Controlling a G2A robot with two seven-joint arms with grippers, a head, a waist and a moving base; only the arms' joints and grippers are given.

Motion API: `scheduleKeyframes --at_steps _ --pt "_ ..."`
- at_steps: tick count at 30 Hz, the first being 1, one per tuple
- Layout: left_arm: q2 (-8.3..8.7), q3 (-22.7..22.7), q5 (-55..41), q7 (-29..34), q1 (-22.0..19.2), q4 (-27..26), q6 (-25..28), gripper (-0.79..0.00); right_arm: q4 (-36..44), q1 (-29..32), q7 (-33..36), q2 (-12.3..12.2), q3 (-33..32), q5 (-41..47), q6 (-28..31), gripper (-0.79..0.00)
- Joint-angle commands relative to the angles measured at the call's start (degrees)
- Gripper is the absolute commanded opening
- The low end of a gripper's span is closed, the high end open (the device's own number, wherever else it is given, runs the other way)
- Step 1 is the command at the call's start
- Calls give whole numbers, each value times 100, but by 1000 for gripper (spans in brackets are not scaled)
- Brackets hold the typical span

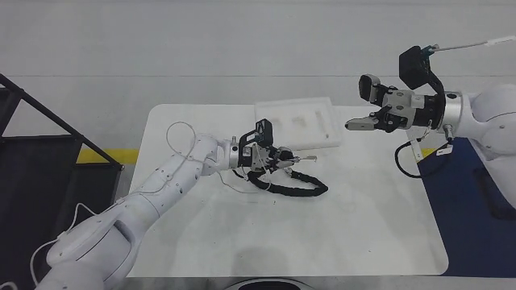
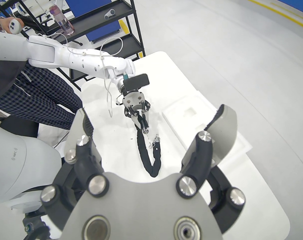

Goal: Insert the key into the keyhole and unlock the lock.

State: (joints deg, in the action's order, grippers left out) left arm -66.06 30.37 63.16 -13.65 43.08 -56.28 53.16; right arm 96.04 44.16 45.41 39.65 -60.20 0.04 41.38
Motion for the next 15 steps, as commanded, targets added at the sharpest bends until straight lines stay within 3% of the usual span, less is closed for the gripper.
scheduleKeyframes --at_steps 1,8,9,10,11,15 --pt "-39 -61 134 110 30 115 -83 -785 21 50 -32 -5 -49 5 -8 0" --pt "-211 -234 432 440 -16 430 -163 -785 28 141 -176 35 -55 11 -3 0" --pt "-231 -247 466 461 -28 470 -164 -693 11 151 -212 45 -42 22 14 0" --pt "-251 -262 513 499 -49 500 -159 -403 -13 159 -237 56 -27 30 30 0" --pt "-270 -262 499 473 -53 524 -131 0 -33 161 -259 67 -12 36 48 0" --pt "-322 -224 466 344 -97 620 -3 0 -158 161 -343 118 69 69 130 0"
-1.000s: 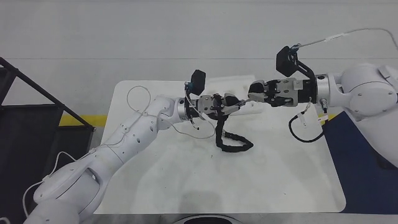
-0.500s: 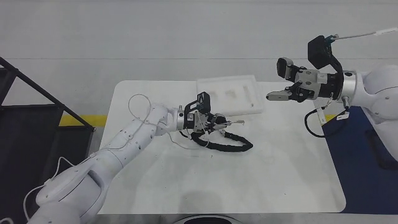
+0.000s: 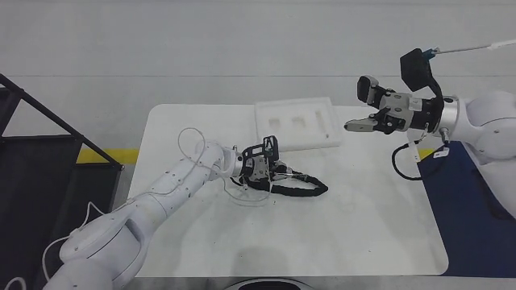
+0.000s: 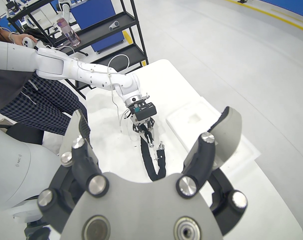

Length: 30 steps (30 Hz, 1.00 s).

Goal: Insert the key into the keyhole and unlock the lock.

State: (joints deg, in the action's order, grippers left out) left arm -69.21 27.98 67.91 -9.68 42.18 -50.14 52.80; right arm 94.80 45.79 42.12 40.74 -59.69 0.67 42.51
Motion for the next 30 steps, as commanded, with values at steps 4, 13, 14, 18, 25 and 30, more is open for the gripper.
scheduleKeyframes --at_steps 4,13,14,18,25,30 --pt "29 216 -46 -520 -64 -36 234 0 -259 -60 -99 83 149 46 189 0" --pt "578 1423 550 -1893 -228 -433 520 0 -1180 -522 -488 405 710 -139 1263 0" --pt "656 1562 694 -1973 -241 -489 520 0 -1329 -636 -557 457 776 -225 1416 0" --pt "966 2066 1038 -2429 -213 -821 520 0 -1850 -1099 -800 667 1029 -564 1549 0" --pt "1573 2698 1764 -3157 -195 -1360 520 0 -2734 -1714 -1122 921 1321 -1040 1549 0" --pt "1949 2949 2012 -3441 -347 -1460 520 0 -3127 -1876 -1405 1008 1436 -1186 1549 0"
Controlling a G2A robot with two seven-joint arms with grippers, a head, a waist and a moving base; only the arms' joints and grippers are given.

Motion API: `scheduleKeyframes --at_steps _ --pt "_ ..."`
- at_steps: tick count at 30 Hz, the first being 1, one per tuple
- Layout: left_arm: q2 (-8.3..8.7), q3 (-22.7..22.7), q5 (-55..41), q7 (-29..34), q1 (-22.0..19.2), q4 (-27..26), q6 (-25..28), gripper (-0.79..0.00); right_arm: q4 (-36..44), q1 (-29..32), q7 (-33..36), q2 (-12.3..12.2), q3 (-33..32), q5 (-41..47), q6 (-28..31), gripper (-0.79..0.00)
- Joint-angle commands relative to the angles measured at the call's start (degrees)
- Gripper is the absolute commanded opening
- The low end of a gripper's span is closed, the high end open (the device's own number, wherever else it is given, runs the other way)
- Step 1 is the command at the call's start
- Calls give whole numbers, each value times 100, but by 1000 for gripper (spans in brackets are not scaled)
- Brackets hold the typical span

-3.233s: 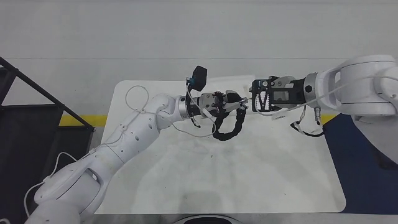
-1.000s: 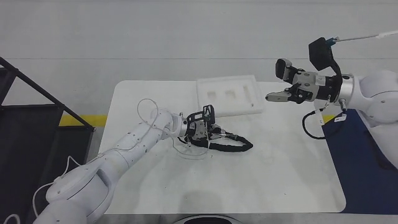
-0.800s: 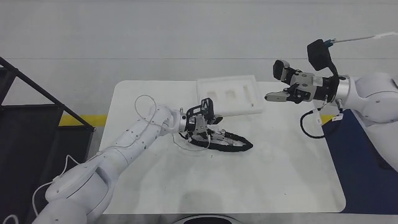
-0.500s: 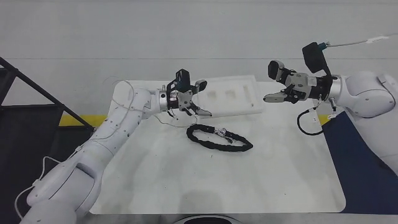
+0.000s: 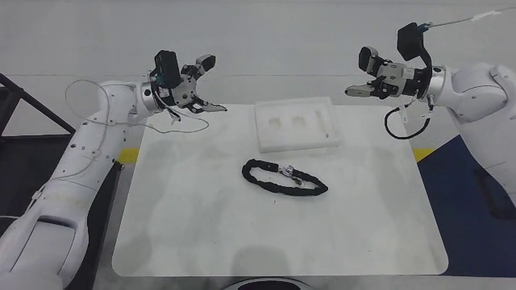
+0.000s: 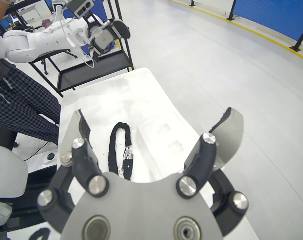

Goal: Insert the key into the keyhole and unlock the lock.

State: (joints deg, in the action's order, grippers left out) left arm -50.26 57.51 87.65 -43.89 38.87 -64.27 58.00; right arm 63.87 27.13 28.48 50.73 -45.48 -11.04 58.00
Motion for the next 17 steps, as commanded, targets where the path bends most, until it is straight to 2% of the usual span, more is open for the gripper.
scheduleKeyframes --at_steps 1,6,17 --pt "107 -23 52 -38 -45 -89 0 0 -70 -24 -82 17 36 -55 0 0" --pt "288 -210 29 54 -222 -212 0 0 -121 -37 -217 35 85 -123 0 0" --pt "288 -210 29 54 -222 -212 0 0 -120 -37 -216 35 85 -123 0 0"
